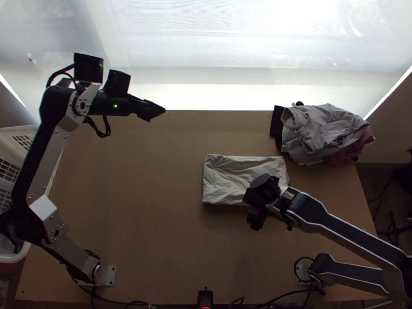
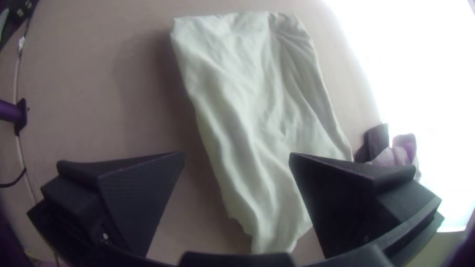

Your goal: Fold the t-shirt

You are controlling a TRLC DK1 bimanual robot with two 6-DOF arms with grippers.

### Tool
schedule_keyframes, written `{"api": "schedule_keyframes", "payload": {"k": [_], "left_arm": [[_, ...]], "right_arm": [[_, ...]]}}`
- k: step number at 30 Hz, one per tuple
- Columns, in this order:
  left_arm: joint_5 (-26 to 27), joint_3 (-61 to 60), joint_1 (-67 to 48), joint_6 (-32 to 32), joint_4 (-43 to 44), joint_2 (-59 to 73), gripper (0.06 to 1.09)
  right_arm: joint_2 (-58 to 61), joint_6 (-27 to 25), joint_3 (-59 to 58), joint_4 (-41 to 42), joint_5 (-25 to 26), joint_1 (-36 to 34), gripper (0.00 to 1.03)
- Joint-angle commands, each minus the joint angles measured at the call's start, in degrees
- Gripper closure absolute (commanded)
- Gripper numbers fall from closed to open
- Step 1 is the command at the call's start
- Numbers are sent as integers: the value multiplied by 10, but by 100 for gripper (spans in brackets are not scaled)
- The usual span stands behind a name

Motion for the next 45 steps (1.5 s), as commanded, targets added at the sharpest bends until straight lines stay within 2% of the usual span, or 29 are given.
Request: {"api": "schedule_keyframes", "payload": {"k": [1,8,21,25,39,45], "left_arm": [[-16,-33,64,3,30,-78,10],[-22,-128,159,-16,111,-168,10],[-20,-284,259,-18,208,-285,10],[-19,-323,263,-21,237,-312,10],[0,-377,293,-22,259,-343,10],[10,-381,293,-30,262,-343,10]], "right_arm": [[3,24,-79,95,123,164,4],[95,47,-97,219,142,192,4],[251,20,-65,378,210,194,4],[273,-7,-70,426,243,194,4],[361,-175,-60,594,343,156,4],[397,-213,-45,618,345,127,4]]}}
